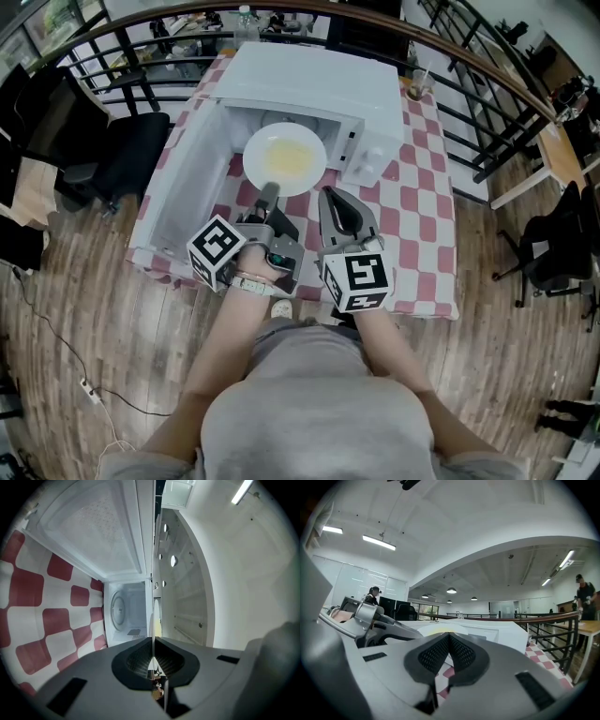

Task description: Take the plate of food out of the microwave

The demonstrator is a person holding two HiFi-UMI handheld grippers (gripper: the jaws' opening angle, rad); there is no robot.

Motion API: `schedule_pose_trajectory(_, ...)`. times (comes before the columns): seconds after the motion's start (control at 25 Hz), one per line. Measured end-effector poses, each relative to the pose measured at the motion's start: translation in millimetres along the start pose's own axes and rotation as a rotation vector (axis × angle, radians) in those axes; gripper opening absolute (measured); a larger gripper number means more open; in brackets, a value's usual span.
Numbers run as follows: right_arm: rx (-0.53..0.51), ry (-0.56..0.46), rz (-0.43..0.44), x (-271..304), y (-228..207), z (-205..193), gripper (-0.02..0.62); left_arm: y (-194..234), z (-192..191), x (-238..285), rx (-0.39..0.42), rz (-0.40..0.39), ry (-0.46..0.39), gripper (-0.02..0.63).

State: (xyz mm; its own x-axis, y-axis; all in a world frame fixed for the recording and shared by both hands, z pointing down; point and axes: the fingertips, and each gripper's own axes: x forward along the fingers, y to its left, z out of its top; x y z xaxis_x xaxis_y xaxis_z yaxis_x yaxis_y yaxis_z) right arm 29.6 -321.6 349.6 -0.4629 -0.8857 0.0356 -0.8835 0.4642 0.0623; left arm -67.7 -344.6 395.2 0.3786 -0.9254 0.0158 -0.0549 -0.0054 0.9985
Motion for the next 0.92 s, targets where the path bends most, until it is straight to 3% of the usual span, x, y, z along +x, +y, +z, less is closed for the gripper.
schedule_pose_trajectory(0.92,-0.013,0.021,-0.023,-0.5,-6.9,-1.8,0.025,-3.7,-5.9,4.5,-0.020,0.002,0.016,0.015)
